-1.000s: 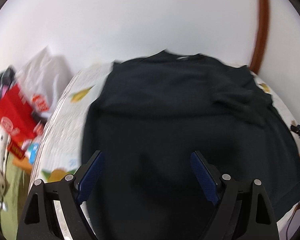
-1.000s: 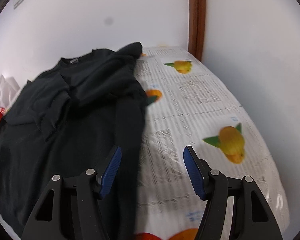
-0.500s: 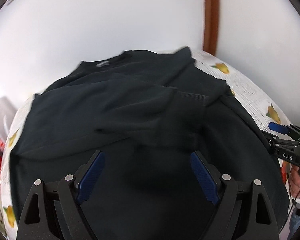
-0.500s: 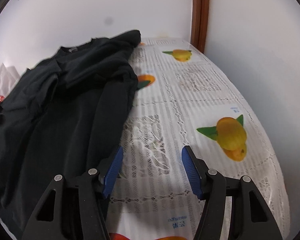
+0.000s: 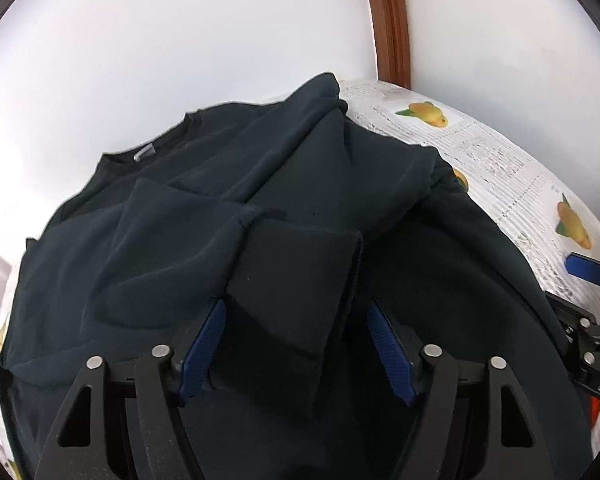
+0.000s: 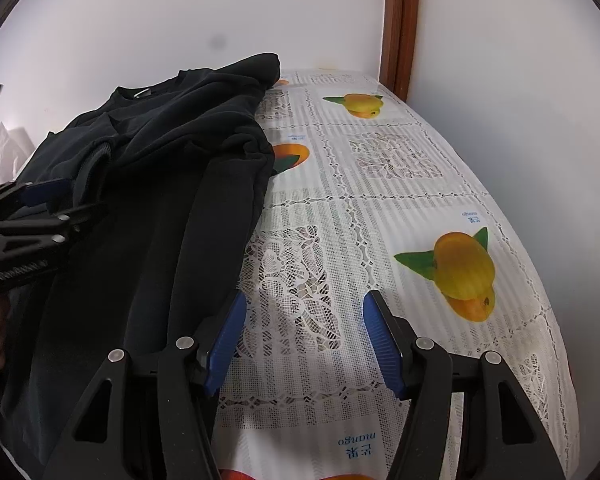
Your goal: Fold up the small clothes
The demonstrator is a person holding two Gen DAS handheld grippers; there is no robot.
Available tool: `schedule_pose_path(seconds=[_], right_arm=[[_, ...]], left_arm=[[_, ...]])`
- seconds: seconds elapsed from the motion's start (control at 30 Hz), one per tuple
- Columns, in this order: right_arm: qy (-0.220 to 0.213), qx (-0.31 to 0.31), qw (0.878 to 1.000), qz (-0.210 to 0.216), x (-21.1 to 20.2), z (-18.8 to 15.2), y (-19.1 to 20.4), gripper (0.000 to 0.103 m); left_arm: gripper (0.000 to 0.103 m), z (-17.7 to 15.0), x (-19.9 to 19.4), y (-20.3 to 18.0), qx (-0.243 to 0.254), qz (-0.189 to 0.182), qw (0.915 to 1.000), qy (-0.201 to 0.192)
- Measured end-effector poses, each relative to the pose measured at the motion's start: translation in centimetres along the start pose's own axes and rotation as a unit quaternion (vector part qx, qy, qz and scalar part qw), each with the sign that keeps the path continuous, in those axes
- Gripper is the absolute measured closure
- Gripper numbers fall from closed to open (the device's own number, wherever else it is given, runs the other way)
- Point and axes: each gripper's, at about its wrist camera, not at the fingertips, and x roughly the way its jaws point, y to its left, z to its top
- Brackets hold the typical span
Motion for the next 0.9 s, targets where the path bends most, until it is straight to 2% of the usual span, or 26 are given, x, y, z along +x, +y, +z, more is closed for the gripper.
schedule_pose_path(seconds=[0.03,0.1,0.13,0.23,0.37,0.53,0.67,0.9], right_arm=[[0.000,0.000,1.000,0.000,0.0,0.0,0.0,0.043],[0.000,0.002,1.000,0.002,0.0,0.0,-0.1,0.043],[0.000,0.002,1.000,0.003,0.1,0.0,-0.1,0.043],[0.000,0.002,1.000,0.003,0.1,0.1,-0.2,0.043],[0.000,0.002,1.000,0.002,0.1,0.1,-0.2,0.043],[0.000,0.000,1.000,0.000,0.0,0.1,-0.1,0.043],[0.000,-0.002,1.000,-0.002,0.0,0.1,0.0,0.043],[0.000,-0.002,1.000,-0.001,0.0,0.1,-0.1,0.042]], left_arm=[[0.051,0.1,0.0,0.1,0.001,0.007,1.0000,-0.005],[0.083,0.2,-0.2,0.7,-0.008,0.011,0.9999,-0.008],[0.087,0.3,-0.6,1.4,-0.019,0.009,0.9997,-0.010],[0.090,0.8,-2.2,4.4,-0.050,-0.032,0.9982,-0.013],[0.091,0.8,-4.4,9.6,-0.094,-0.021,0.9948,-0.036],[0.091,0.3,-6.3,18.1,-0.155,0.005,0.9857,-0.066],[0.091,-0.7,-5.9,24.7,-0.211,0.004,0.9756,-0.061],[0.092,-3.0,-3.3,30.9,-0.270,-0.013,0.9619,-0.041]])
